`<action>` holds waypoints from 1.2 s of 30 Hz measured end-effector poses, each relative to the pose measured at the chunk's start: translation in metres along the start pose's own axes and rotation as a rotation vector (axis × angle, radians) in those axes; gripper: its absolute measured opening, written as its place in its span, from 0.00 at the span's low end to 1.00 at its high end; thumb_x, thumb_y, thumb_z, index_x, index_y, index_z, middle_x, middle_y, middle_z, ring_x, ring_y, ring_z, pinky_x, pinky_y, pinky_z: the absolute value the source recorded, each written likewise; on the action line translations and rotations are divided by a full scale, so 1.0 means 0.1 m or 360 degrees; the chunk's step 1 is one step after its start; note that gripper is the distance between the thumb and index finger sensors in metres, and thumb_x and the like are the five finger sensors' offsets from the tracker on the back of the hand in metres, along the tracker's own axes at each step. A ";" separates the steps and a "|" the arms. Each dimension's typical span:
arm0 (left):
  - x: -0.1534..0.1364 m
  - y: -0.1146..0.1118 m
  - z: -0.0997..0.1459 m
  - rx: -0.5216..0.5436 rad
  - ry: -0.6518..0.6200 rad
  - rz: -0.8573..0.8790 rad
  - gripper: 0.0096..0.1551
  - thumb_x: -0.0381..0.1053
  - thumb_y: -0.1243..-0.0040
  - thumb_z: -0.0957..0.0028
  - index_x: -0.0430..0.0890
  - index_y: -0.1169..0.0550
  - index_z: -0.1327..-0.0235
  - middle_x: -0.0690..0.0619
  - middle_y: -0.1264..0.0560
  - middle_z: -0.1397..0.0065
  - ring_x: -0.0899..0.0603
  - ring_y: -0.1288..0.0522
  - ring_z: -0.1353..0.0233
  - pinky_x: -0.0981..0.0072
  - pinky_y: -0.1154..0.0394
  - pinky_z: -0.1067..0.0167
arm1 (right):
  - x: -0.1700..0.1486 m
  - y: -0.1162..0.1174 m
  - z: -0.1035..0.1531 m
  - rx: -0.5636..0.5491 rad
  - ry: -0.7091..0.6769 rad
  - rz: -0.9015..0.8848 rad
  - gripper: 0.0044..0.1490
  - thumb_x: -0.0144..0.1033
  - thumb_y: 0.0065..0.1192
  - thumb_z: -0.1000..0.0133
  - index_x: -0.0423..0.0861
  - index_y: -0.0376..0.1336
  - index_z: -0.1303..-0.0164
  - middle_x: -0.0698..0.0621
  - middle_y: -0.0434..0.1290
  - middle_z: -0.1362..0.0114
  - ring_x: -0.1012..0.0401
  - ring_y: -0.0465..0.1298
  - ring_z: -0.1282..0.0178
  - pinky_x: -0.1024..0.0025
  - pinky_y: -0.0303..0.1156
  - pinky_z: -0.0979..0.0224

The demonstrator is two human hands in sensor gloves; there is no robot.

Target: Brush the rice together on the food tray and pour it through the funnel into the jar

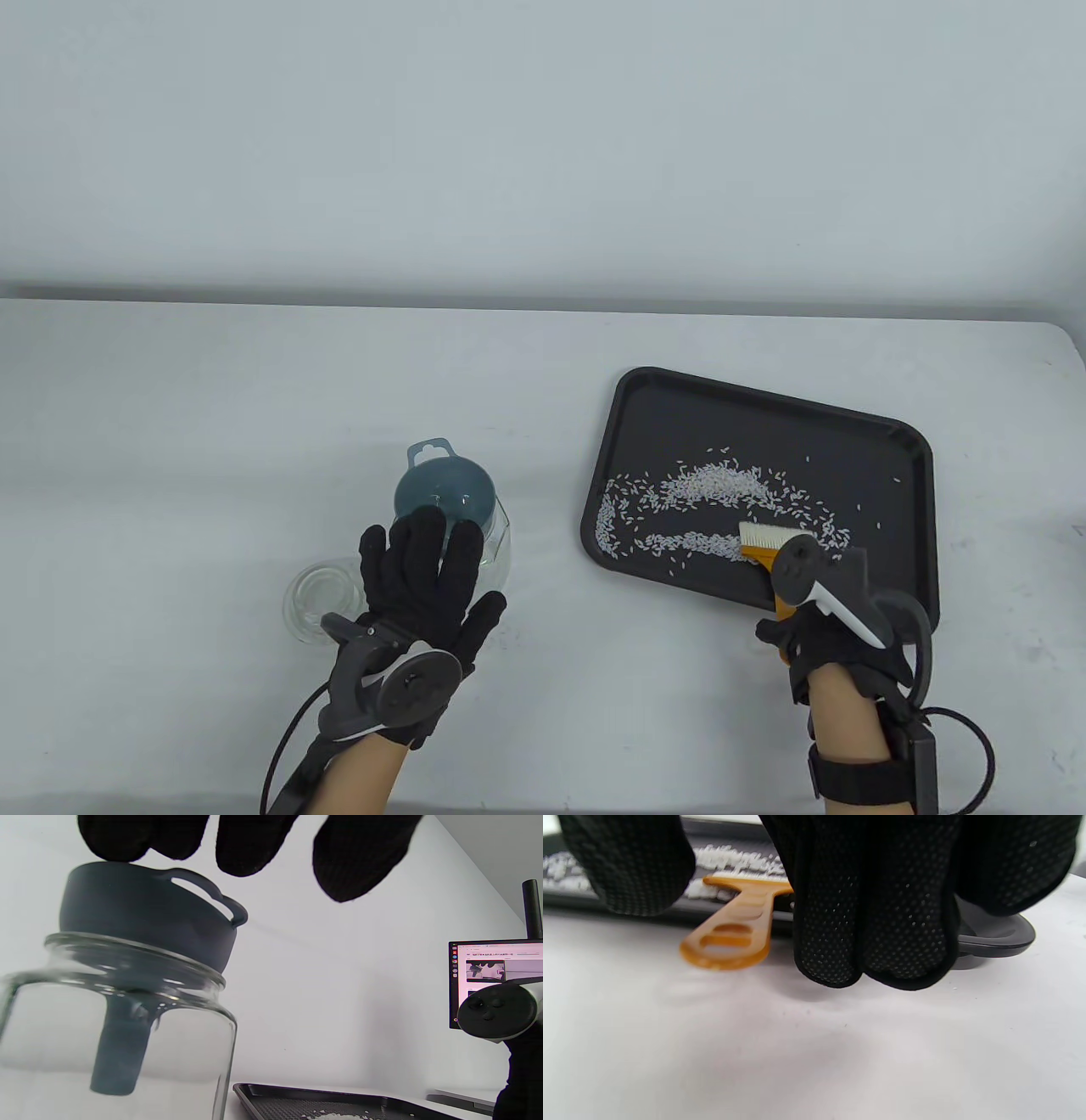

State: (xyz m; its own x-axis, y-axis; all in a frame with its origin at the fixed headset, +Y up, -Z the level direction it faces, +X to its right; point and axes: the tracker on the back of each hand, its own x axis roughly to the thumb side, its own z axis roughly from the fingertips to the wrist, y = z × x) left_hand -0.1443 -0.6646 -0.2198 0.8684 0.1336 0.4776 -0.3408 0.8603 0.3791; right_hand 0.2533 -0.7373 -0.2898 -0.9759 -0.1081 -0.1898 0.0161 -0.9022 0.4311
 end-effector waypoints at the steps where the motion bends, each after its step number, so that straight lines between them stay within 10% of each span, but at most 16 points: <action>1: 0.00 0.00 0.00 0.0000 0.0003 0.0002 0.45 0.56 0.44 0.43 0.32 0.38 0.19 0.18 0.46 0.22 0.11 0.43 0.28 0.13 0.58 0.35 | 0.04 0.03 -0.02 0.0017 0.0003 0.0047 0.56 0.61 0.61 0.52 0.24 0.60 0.35 0.43 0.82 0.47 0.43 0.86 0.53 0.41 0.73 0.47; 21: -0.01 0.00 0.00 -0.0009 0.0012 0.0014 0.46 0.57 0.44 0.43 0.32 0.39 0.19 0.18 0.46 0.22 0.11 0.43 0.28 0.13 0.58 0.35 | 0.16 0.09 -0.05 -0.0023 0.0060 0.0233 0.48 0.47 0.63 0.48 0.22 0.55 0.35 0.46 0.80 0.49 0.46 0.85 0.55 0.42 0.72 0.47; 36: -0.02 0.01 0.00 -0.0013 0.0016 0.0018 0.46 0.57 0.44 0.43 0.32 0.39 0.19 0.18 0.46 0.22 0.11 0.43 0.28 0.13 0.58 0.35 | 0.01 -0.26 0.24 -0.0616 -0.0022 0.0002 0.32 0.40 0.59 0.45 0.30 0.64 0.40 0.50 0.81 0.52 0.50 0.85 0.56 0.44 0.72 0.45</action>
State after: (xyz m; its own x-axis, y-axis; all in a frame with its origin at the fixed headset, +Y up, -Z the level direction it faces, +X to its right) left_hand -0.1458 -0.6643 -0.2206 0.8680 0.1481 0.4740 -0.3477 0.8627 0.3671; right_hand 0.2463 -0.7038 -0.2806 -0.9786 -0.1058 -0.1765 0.0955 -0.9932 0.0661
